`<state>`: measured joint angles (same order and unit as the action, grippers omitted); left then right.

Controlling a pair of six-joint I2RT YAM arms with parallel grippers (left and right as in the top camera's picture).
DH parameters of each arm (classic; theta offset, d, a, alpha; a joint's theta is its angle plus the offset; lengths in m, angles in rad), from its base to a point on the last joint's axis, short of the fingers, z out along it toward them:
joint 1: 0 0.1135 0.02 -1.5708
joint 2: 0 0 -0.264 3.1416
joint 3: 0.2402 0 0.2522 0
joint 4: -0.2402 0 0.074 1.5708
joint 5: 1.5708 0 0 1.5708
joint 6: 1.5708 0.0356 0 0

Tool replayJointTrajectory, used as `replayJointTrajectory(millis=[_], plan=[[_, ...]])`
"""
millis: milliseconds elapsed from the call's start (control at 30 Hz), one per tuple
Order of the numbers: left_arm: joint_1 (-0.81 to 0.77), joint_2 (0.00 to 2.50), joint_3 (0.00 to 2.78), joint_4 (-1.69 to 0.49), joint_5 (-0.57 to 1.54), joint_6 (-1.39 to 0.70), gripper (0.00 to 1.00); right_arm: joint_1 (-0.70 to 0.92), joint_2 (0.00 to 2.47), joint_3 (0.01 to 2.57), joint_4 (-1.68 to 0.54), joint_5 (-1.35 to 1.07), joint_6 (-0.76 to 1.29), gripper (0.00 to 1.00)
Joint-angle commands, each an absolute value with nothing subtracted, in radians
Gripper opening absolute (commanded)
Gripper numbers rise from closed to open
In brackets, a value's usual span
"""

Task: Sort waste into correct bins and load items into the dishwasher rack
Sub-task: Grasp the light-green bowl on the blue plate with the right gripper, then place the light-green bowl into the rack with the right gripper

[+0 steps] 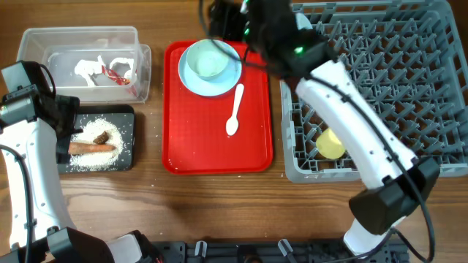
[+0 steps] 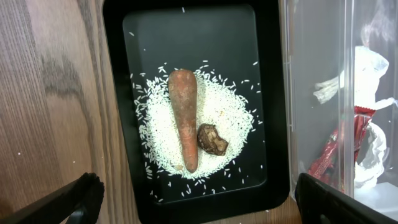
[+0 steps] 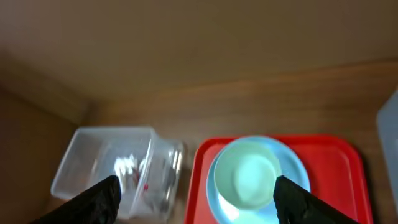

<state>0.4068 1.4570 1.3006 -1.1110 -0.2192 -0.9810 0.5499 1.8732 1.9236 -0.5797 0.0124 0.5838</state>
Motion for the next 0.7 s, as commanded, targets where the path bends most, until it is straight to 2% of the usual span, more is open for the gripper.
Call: replayJointTrajectory(millis=[0,233,333,400,433,533,600,667], plan=[[0.41,1.46,1.305,-1.112,-0.228,-0.972,1.0,0.529,2.06,1.924,-0.591,-0.027,0.618,0.77],[0.41,1.46,1.305,-1.112,-0.228,-0.972,1.0,0.529,2.313,1.924,-0.556,-0.045,0.696,0.57],[0.41,1.46,1.305,-1.112,-0.229,-0.972,1.0,0.529,2.366,1.924,-0.535,-0.046,0.711,0.45],[0.41,1.46,1.305,-1.112,-0.228,-0.972,1.0,0.529,2.377,1.924,-0.535,-0.051,0.734,0.29],[0.41,1.46,1.305,-1.112,-0.229,-0.972,1.0,0.529,2.377,1.924,-0.536,-0.052,0.733,0.26],[0.41,1.46,1.305,-1.112,-0.228,-0.972,1.0,0.53,2.393,1.924,-0.535,-0.052,0.736,0.26],[0.41,1.46,1.305,-1.112,-0.229,-0.972,1.0,0.53,2.4,1.924,-0.535,-0.065,0.741,0.21],[0.41,1.46,1.305,-1.112,-0.229,-0.972,1.0,0.53,2.4,1.924,-0.535,-0.065,0.741,0.07]])
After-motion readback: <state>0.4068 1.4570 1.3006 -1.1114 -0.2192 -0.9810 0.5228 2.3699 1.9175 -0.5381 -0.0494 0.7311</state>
